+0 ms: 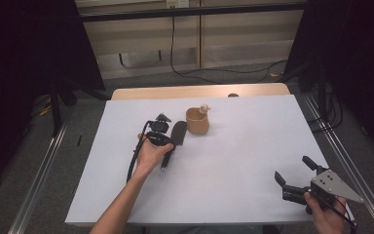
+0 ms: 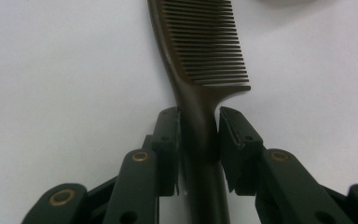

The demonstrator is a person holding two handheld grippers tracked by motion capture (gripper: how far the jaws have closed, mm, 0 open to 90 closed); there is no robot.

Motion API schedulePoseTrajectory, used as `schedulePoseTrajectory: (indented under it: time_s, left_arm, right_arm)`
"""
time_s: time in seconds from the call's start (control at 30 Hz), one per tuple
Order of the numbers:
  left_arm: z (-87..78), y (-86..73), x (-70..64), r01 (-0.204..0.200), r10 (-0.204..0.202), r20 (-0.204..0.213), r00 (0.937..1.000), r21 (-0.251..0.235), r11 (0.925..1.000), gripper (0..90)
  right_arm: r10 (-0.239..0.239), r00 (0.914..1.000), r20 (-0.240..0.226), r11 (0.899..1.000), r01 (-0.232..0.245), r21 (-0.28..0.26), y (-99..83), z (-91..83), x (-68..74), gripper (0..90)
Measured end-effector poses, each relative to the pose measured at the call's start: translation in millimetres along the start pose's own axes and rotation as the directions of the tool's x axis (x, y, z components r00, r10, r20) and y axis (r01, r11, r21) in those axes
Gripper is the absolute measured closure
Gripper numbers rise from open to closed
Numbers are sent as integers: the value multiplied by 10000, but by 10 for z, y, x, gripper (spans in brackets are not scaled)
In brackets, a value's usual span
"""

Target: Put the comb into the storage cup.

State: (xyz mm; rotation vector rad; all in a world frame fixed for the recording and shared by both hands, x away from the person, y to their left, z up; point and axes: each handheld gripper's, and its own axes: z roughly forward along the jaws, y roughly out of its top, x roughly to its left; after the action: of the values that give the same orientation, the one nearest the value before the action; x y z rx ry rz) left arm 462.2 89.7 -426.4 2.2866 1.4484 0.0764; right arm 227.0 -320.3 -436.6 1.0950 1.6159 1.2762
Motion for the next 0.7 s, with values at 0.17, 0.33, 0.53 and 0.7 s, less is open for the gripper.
schedulePoseTrajectory:
  time_s: [0.17,0.33,0.53,0.7]
  left_arm:
    - [-1,8,3,35,-36,15,10000,91,10000,697]
    - [-4,14,10,153,-153,-139,9998,7,9999,708]
    - [-11,23,64,356,-356,-197,9992,-4,9994,726]
    - [-13,31,93,389,-389,-44,9992,53,9992,727]
  right_arm:
    - [-15,10000,-34,10000,15,17,0,-1,1,0]
    - [-18,10000,-31,10000,18,24,0,1,1,0]
    - [-7,10000,-29,10000,7,28,0,0,0,0]
    - [-5,10000,-8,10000,5,23,-1,1,0,0]
